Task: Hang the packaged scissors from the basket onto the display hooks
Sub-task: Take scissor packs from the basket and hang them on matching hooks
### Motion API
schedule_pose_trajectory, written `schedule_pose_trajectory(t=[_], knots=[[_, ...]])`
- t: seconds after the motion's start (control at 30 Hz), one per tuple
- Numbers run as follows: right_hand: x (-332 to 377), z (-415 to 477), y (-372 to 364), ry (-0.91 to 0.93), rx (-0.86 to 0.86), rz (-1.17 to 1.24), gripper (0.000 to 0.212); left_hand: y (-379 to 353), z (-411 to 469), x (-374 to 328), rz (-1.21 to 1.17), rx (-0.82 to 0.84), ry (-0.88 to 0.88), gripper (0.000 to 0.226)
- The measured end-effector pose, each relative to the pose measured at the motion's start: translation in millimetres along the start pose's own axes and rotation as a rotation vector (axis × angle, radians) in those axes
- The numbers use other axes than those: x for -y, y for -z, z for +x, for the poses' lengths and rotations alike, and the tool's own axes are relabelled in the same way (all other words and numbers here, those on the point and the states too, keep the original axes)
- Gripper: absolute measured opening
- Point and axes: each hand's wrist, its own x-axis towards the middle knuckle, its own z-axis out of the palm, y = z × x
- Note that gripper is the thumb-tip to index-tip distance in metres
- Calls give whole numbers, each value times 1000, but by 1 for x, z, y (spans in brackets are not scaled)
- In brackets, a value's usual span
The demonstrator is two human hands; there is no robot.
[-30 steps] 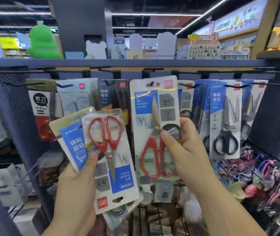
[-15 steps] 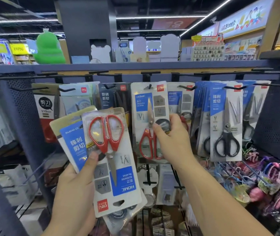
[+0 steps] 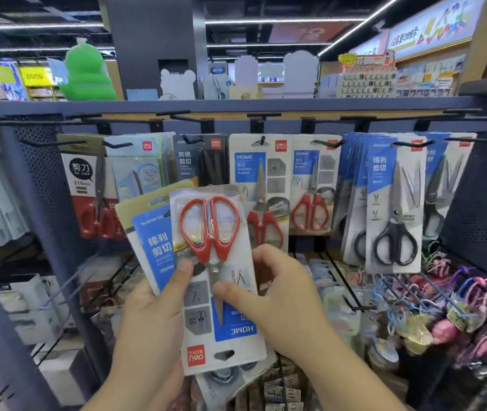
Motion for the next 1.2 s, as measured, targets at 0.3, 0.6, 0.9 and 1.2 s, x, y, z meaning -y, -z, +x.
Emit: schedule_pose_trajectory(t=[0.3, 0.6, 0.9, 1.2], knots=[[-23, -9, 22, 23, -61, 182, 4, -22, -7, 17, 10, 65, 29, 32], [-36, -23, 46, 61, -114, 234, 4, -49, -16, 32, 18, 75, 79, 21], [-41, -29, 62, 45, -174, 214, 3, -57, -16, 45, 65, 85, 70, 23], [-33, -34, 131, -40, -61, -123, 8, -49, 15, 44, 183, -33, -80, 23]])
